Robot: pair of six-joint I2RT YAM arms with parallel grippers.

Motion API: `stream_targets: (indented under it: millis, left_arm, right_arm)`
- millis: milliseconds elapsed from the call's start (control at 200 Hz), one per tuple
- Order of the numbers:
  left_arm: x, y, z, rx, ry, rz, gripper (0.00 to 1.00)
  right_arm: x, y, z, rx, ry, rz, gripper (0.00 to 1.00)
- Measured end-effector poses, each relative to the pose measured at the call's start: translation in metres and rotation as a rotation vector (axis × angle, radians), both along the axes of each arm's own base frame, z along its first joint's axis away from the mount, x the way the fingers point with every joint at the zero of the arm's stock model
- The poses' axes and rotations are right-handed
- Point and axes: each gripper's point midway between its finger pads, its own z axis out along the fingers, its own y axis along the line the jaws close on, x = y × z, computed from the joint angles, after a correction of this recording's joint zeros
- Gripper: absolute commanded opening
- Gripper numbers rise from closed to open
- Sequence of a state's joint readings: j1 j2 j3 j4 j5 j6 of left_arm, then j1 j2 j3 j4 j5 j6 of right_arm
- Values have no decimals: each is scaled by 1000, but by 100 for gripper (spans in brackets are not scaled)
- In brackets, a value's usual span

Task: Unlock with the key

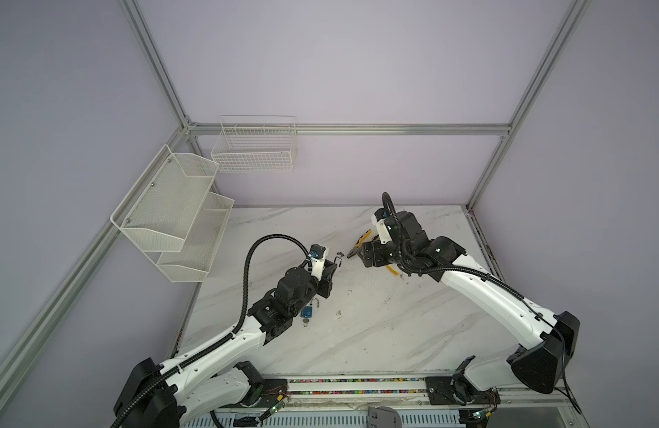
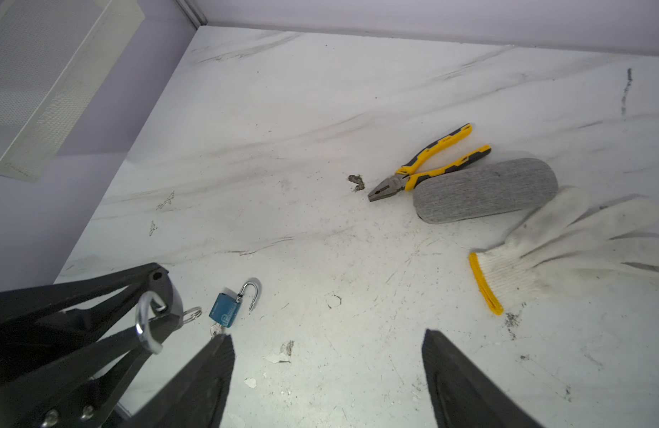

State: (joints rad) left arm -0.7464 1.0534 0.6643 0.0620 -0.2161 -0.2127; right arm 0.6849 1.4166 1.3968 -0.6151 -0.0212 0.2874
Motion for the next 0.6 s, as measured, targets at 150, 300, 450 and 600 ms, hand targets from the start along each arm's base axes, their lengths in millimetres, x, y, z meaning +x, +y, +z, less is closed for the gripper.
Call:
stream_targets:
  millis: [150,300,450,600]
  left_arm:
    - [-11,-9,-40,38,196,32,0]
    - [-20,-24,-66,26,385,73,0]
    - [-24,-40,-89,19,523,126,0]
    - [-26,-48,-127,71,648,202,0]
  right_arm:
    - [9,-30,-17,63,22,-85,84]
    - [15,-52,-41,118,65,-154,84]
    - [14,-63,-63,162,104,-191,85]
    - [11,-68,-76,198,127,-207,85]
